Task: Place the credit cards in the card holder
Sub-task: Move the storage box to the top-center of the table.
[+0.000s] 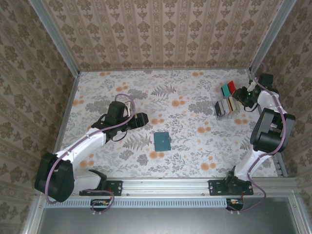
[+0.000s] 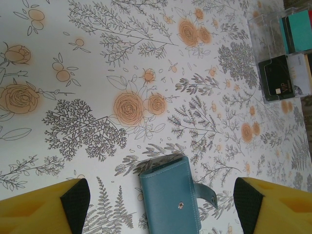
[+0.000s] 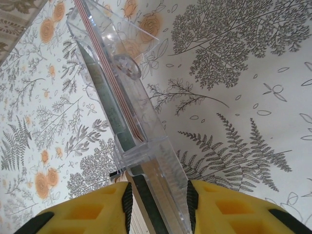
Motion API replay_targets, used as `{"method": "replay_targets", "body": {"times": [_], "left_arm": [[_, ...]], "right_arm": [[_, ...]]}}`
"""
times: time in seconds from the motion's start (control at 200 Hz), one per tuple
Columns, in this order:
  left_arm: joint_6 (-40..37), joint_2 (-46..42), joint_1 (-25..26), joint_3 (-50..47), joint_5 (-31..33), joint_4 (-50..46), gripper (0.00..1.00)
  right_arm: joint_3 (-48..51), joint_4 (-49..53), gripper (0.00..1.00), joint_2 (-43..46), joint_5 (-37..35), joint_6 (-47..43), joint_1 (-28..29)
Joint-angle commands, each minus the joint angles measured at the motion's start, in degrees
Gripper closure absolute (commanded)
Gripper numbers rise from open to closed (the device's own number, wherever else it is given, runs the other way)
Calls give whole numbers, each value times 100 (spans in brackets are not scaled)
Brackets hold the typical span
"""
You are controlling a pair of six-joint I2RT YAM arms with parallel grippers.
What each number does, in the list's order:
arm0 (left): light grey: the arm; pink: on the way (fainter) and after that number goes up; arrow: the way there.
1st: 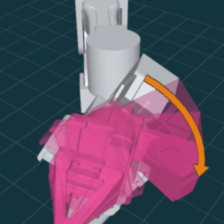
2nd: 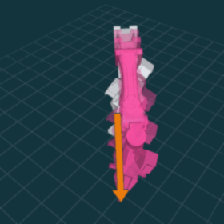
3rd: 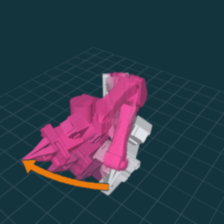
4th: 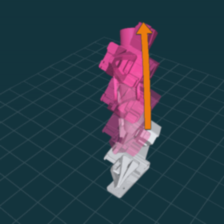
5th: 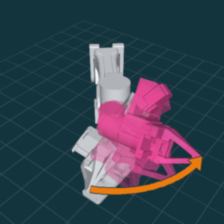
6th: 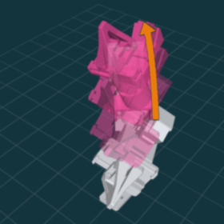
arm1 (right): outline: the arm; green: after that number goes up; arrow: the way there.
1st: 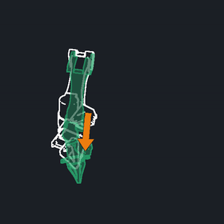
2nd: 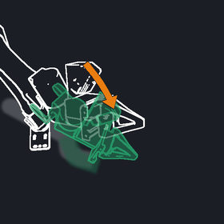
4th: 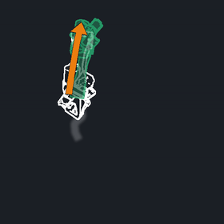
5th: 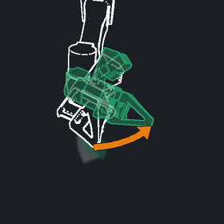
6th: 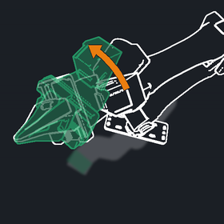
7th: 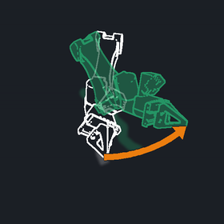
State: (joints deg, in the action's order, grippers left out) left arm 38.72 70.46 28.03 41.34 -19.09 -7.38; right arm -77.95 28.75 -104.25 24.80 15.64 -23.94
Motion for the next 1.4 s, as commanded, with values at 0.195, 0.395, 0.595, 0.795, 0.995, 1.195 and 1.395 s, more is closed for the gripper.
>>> {"method": "replay_targets", "body": {"times": [0.195,0.395,0.595,0.795,0.995,1.195,1.395], "left_arm": [[-128,-7,-22,118,-68,-16,20],[-127,11,-26,134,-68,-27,20],[-154,47,-26,159,-89,-36,20],[-159,34,-22,136,-89,-36,20],[-151,30,-18,137,-87,-19,20],[-163,56,-24,163,-95,-27,20],[-161,47,-25,157,-103,-36,20]], "right_arm": [[-226,509,71,10,-425,-474,39],[-282,625,74,-26,-510,-610,47],[-317,719,75,-58,-581,-727,70],[-364,800,78,-164,-715,-756,94],[-445,900,77,-271,-746,-826,157],[-511,1012,78,-374,-854,-927,229],[-511,1047,83,-346,-939,-965,303]]}}
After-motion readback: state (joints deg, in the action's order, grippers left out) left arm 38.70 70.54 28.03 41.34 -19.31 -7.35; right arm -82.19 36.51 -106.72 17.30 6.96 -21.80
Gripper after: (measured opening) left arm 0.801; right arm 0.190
